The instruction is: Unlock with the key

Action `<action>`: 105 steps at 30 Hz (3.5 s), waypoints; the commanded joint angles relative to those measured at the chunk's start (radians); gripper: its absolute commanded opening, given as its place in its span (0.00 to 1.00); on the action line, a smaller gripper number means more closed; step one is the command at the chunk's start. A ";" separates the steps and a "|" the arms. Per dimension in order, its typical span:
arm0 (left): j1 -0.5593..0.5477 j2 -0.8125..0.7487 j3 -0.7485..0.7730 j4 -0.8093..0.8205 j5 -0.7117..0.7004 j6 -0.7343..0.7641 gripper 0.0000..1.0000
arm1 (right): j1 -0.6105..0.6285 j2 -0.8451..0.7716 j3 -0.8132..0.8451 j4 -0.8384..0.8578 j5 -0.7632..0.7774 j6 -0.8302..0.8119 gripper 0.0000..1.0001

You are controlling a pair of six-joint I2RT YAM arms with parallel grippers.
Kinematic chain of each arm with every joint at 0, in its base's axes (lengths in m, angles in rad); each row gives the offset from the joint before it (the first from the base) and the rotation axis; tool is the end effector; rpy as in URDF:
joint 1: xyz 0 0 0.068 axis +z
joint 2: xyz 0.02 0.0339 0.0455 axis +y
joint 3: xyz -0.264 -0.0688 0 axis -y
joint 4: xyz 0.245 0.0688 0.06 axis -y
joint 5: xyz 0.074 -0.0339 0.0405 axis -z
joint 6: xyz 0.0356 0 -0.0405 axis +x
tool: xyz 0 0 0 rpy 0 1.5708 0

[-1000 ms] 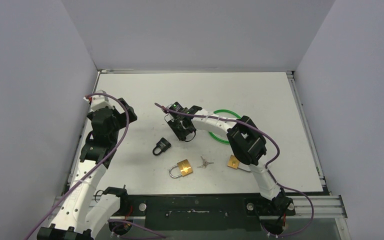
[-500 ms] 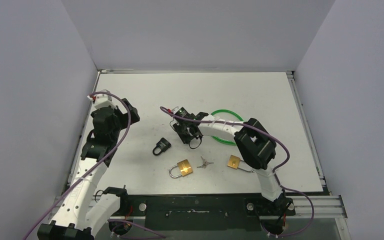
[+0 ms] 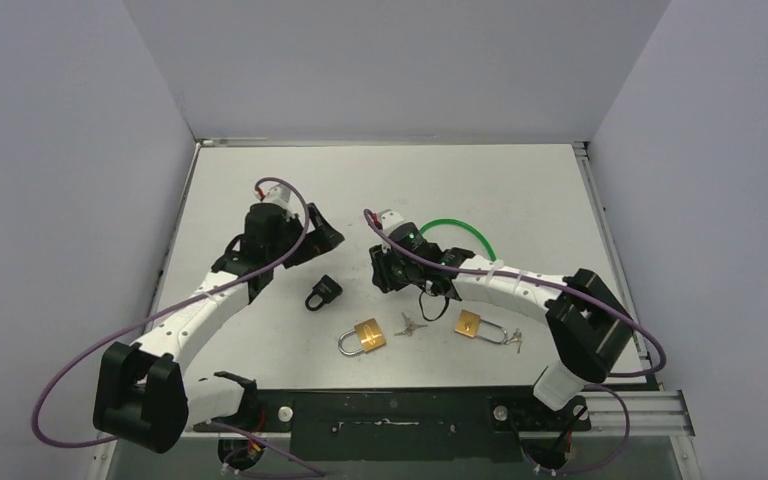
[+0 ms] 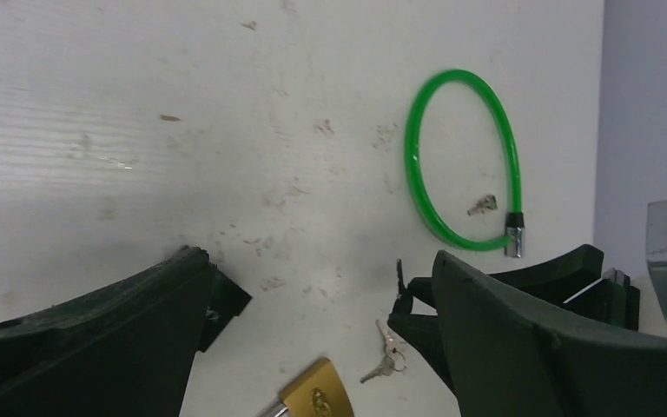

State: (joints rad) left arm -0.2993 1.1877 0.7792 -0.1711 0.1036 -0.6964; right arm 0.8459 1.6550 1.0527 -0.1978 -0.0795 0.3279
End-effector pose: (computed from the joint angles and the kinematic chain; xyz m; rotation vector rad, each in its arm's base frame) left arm 0.2488 -0.0806 0.2562 -0.3781 2.1956 -0.6764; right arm 0.2328 0.2671 0.2087 -0.6704 2.3748 0.6359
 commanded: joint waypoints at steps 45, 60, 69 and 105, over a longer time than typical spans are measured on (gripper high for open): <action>-0.133 0.083 -0.147 0.958 0.539 -0.427 0.00 | -0.231 -0.417 -0.425 0.949 -0.513 0.651 0.72; -0.164 0.076 -0.156 1.095 0.499 -0.574 0.00 | -0.219 -0.378 -0.396 1.009 -0.546 0.736 0.48; -0.164 0.081 -0.158 1.113 0.485 -0.587 0.00 | -0.205 -0.363 -0.376 0.894 -0.501 0.679 0.56; -0.167 0.056 0.015 -0.279 -0.295 -0.170 0.86 | -0.235 -0.421 -0.359 0.395 -0.299 0.418 0.00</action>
State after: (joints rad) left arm -0.4633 1.2297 0.8066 -0.2451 -0.0143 -0.8806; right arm 0.6140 1.2770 0.6685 0.2710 -0.4469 0.8146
